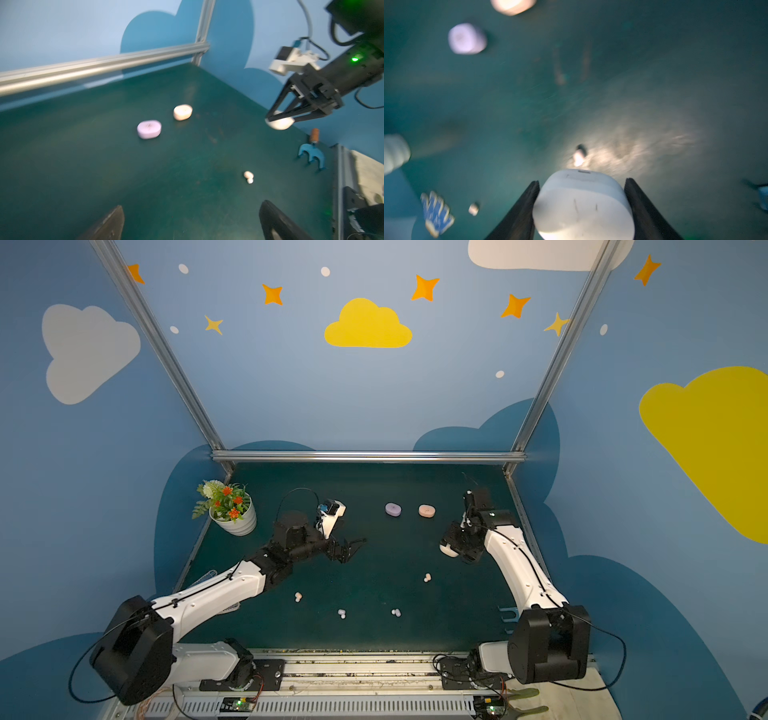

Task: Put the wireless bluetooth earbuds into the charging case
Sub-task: 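Grasp the closed case with the right gripper while the left gripper releases and withdraws, then carry the closed case down onto the table and open the right gripper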

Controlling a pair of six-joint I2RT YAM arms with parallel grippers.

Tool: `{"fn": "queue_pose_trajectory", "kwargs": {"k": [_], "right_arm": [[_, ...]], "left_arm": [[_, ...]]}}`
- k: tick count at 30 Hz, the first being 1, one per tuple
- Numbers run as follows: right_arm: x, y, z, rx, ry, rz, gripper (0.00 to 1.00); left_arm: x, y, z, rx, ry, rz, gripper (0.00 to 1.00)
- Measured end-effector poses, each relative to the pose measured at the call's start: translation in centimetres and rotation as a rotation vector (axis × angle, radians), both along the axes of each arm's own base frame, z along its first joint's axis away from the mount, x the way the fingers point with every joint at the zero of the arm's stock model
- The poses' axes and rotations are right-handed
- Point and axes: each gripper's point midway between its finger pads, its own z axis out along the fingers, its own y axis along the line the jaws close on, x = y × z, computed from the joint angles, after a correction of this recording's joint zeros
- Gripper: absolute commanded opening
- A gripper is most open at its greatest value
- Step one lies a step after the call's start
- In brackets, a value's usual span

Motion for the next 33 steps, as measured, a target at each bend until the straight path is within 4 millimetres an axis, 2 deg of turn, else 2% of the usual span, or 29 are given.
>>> {"fn": "queue_pose_trajectory", "kwargs": {"k": [3, 7, 14, 19, 24, 27, 33], "right_arm": [[0.3, -3.6, -1.7, -0.042, 0.015, -0.086, 0.53], [0.9, -7.6, -4.1, -0.086, 0.039, -0.187, 0.53], [0.8, -12.5, -7.3, -0.143, 0.077, -0.317, 0.53], [0.8, -14.2, -9.0, -0.17, 0.106, -0.356, 0.53], [0.5, -14.9, -10.9, -0.182, 0.156, -0.365, 0.54], [0.7, -15.2, -11.0, -0.189, 0.155, -0.368, 0.55], [0.8, -15.3, -11.0, -0.189, 0.16, -0.369, 0.68]], "left_arm": [[0.3, 0.8, -1.1, 0.046, 0.041, 0.048, 1.0], [1.2, 2.1, -1.4, 0.05, 0.062, 0.125, 1.0], [2.3, 3.9, -1.9, 0.052, 0.091, 0.209, 1.0], [2.2, 4.3, -2.5, 0.069, 0.11, 0.22, 1.0], [2.0, 4.5, -2.9, 0.082, 0.124, 0.217, 1.0], [1.9, 4.4, -2.8, 0.082, 0.119, 0.213, 1.0], [1.5, 4.8, -2.2, 0.059, 0.08, 0.217, 1.0]]}}
